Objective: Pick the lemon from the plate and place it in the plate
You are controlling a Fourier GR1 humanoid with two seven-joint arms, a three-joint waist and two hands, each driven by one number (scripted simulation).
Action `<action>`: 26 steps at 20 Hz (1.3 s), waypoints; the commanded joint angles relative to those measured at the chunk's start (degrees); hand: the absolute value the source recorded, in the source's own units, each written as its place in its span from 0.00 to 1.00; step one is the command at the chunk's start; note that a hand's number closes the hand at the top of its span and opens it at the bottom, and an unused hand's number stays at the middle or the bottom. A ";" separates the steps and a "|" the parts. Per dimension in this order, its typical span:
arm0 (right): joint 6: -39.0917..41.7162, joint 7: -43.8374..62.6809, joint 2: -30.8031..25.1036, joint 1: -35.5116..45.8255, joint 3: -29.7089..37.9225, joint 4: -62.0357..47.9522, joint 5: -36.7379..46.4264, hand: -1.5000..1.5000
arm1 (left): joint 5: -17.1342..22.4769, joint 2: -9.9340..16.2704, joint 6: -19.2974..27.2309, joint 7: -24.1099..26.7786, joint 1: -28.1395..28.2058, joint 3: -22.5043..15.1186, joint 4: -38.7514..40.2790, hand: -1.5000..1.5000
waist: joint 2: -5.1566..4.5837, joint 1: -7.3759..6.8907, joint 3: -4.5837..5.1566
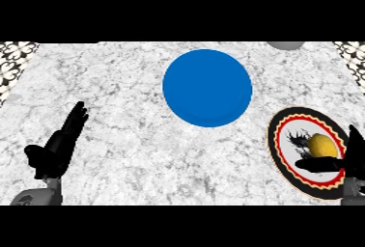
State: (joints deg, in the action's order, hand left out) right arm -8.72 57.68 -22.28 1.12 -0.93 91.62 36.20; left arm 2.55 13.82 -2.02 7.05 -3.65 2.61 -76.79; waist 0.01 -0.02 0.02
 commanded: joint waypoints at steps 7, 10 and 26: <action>3.01 -1.82 2.22 1.22 3.23 -8.22 3.60 0.00 | -0.91 -0.56 -2.16 1.41 2.35 1.81 -1.61 0.50 | 0.03 -0.03 -0.02; -0.42 -6.91 3.69 6.66 5.58 -18.78 4.09 0.00 | -2.19 -1.64 -2.10 2.97 1.16 1.77 1.85 0.50 | -0.03 -0.14 -0.03; -4.60 -14.64 8.97 -0.19 0.38 -12.15 9.27 1.00 | -3.55 -2.05 -2.23 3.47 -0.71 3.86 5.17 0.50 | 0.05 0.85 0.07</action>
State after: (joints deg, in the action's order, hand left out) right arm -9.60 40.16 -17.56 6.41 4.13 72.64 40.65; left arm -0.21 11.72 -4.27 6.68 -2.84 5.37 -77.90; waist 0.54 0.22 0.72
